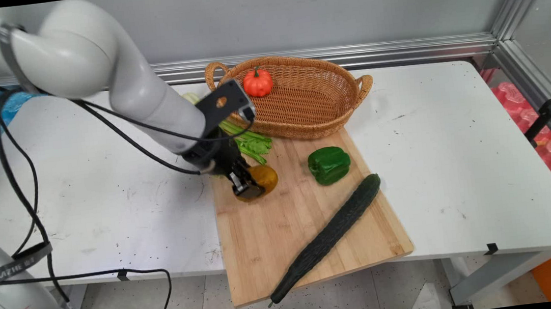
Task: Place the picked object in the vegetable basket
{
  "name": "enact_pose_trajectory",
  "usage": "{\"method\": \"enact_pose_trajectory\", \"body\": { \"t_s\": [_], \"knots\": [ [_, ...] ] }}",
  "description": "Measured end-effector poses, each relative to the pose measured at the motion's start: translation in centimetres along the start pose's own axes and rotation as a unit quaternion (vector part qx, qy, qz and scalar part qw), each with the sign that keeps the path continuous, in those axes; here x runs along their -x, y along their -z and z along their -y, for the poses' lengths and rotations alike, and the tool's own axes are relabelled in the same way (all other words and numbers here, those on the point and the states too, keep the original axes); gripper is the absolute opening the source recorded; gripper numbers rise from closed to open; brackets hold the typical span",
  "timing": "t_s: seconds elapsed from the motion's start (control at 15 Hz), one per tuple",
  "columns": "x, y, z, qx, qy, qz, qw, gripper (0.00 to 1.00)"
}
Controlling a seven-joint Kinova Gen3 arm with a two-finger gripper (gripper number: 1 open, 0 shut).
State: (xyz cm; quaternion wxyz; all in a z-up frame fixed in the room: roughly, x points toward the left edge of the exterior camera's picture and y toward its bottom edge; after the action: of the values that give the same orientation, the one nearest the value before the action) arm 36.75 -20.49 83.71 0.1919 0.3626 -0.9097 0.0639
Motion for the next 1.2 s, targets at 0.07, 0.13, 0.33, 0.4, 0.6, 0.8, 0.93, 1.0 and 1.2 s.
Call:
{"method": "enact_pose_trajectory", "body": {
  "t_s": [0.07,0.13,0.33,0.4,0.6,0.8,0.93,1.0,1.2],
  "knots": [
    [-0.1,1.0,0.3,0.001,-0.016,-0.003,0.9999,0.0],
    [-0.1,2.0,0.6,0.002,-0.032,-0.005,0.9995,0.0],
    [0.0,4.6,1.6,0.005,-0.067,-0.013,0.9977,0.0],
    [0.1,5.4,2.1,0.007,-0.077,-0.016,0.9969,0.0],
    [0.1,8.0,3.8,0.007,-0.097,-0.029,0.9948,0.0],
    [-0.1,9.8,5.3,0.003,-0.107,-0.041,0.9934,0.0],
    [-0.7,11.0,6.8,-0.003,-0.113,-0.055,0.9921,0.0],
    [-1.1,11.5,7.6,-0.007,-0.116,-0.062,0.9913,0.0],
    [-2.7,12.4,9.6,-0.019,-0.121,-0.078,0.9895,0.0]
  ]
}}
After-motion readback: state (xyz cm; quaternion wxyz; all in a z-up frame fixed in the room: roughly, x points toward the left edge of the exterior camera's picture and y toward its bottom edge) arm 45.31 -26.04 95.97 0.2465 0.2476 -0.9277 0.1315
